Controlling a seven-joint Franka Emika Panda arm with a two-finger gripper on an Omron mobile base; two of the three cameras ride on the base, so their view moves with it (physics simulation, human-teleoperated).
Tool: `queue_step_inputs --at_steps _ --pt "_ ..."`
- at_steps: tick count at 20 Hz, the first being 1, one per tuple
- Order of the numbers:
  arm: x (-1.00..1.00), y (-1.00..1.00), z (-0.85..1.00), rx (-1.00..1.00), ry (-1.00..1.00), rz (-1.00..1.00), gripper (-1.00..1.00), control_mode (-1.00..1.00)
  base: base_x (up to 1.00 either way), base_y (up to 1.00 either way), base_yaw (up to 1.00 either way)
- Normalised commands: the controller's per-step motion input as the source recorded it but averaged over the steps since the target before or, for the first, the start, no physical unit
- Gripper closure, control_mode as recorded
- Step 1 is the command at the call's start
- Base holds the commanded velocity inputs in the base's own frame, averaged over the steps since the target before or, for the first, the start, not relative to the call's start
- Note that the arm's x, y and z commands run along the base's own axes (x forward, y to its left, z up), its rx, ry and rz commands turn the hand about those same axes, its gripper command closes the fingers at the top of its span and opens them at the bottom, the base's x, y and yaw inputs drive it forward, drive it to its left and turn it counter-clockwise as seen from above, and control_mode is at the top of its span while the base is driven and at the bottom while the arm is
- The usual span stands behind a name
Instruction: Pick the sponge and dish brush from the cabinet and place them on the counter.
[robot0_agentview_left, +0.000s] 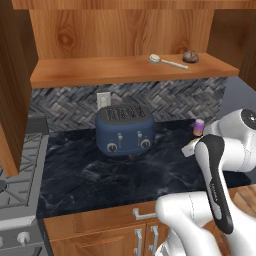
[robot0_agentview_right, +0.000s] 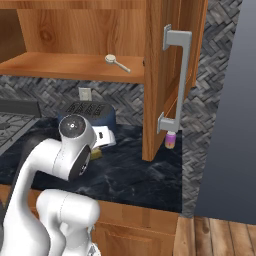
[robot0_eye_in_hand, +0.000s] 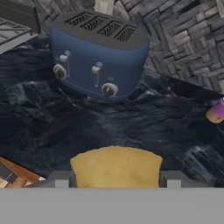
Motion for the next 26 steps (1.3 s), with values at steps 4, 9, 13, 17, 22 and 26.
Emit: queue_step_inputs --at_steps 4,9,13,17,22,26 --pt "0.00 0.00 -0.42 0.00 -0.02 0.00 1.00 -1.00 0.00 0.00 0.00" --pt "0.00 0.00 -0.43 0.00 -0.02 0.00 1.00 -1.00 0.00 0.00 0.00" --pt "0.00 0.00 -0.33 0.00 -0.03 0.00 1.00 -1.00 0.00 0.00 0.00" --pt "0.03 0.00 -0.35 0.00 -0.04 0.00 1.00 -1.00 0.00 0.00 0.00" --pt "0.01 0.06 -0.24 0.00 -0.03 0.00 1.00 -1.00 0.00 0.00 0.00" --pt "0.00 0.18 -0.21 0.00 -0.01 0.00 1.00 -1.00 0.00 0.00 0.00"
